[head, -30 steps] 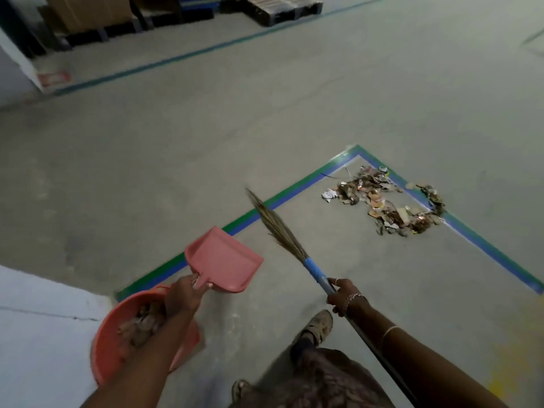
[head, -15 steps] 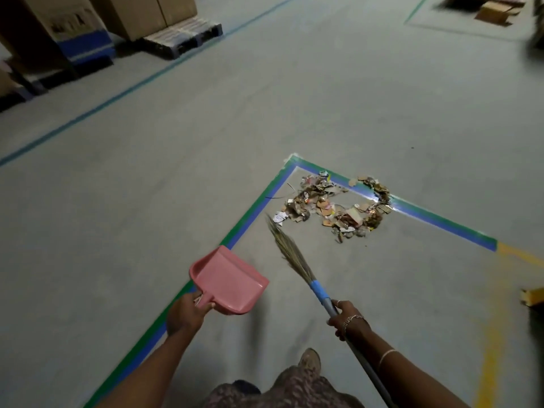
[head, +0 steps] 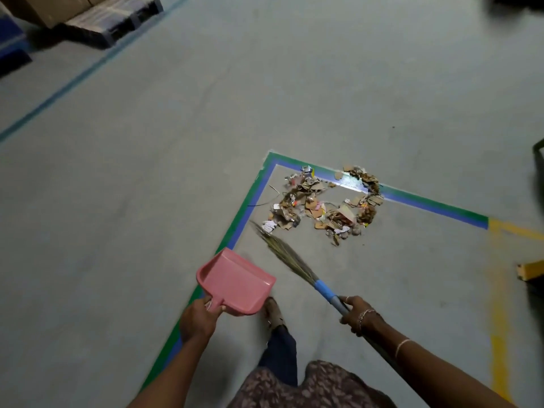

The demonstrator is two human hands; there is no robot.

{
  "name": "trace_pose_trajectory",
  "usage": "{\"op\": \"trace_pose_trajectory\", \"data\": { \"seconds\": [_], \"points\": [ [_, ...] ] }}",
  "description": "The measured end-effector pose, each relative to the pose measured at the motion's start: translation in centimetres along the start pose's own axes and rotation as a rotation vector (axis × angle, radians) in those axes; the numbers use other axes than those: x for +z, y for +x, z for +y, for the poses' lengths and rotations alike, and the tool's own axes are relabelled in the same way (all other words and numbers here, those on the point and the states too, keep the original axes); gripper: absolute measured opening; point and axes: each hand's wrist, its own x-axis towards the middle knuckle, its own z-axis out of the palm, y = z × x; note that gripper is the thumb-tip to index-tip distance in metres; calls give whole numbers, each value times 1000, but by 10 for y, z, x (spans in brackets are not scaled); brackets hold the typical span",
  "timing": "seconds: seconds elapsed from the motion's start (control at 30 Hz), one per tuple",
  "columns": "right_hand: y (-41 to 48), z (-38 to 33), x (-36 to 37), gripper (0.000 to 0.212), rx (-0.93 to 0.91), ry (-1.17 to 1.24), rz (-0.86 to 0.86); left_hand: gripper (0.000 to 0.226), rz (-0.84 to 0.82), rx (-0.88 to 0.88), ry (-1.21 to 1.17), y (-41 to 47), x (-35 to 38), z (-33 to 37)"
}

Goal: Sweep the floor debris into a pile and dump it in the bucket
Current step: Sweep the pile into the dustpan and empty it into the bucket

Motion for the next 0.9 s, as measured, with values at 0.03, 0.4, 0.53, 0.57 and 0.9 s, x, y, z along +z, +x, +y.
{"op": "trace_pose_trajectory", "data": {
  "seconds": [0.03,0.4,0.53,0.57,0.9],
  "points": [
    [10,-13,-3,63,11,-9,-9,52,-9,3,2,17,-1,3],
    [163,-146,20,49,52,129,-129,42,-43,19,107,173,19,15],
    [247,-162,49,43,88,202,-155,44,-66,15,157,224,57,4],
    [267,-164,55,39,106,226,-154,44,-72,22,172,232,66,5],
    [331,-122,21,34,322,460,40,44,-105,84,160,267,112,51]
  ]
}}
